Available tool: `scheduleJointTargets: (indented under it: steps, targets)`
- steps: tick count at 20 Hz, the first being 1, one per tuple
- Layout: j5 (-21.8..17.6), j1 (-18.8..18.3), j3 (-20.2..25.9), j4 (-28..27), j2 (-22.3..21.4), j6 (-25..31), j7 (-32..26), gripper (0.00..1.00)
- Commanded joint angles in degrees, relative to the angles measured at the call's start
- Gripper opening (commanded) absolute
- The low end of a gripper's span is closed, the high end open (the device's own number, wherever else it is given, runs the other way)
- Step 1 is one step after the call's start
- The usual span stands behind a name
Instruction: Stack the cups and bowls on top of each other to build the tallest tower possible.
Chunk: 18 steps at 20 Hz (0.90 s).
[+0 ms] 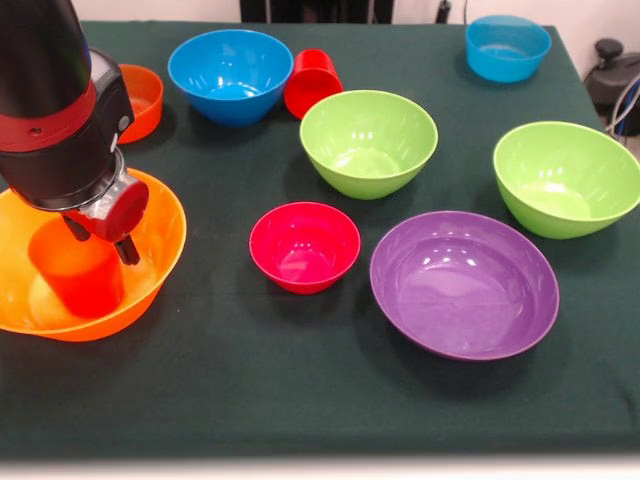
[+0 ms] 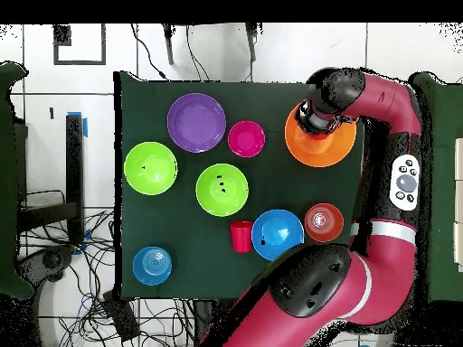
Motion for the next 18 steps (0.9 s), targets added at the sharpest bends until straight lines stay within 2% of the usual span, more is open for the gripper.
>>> scheduleJointTargets:
  steps: [1, 6, 11, 18]
  targets:
    - [-1.37, 2.77, -0.78, 1.70, -1.46, 0.03, -9.27, 1.00]
    - [-0.15, 1.93, -1.16, 3.54, -5.16, 2.78, -11.31, 1.00]
    - [0.11, 1.83, -0.15, 0.80, -6.83, 7.67, -13.96, 1.00]
    - [-0.52, 2.52, 0.90, -1.93, -7.08, 10.83, -14.24, 1.00]
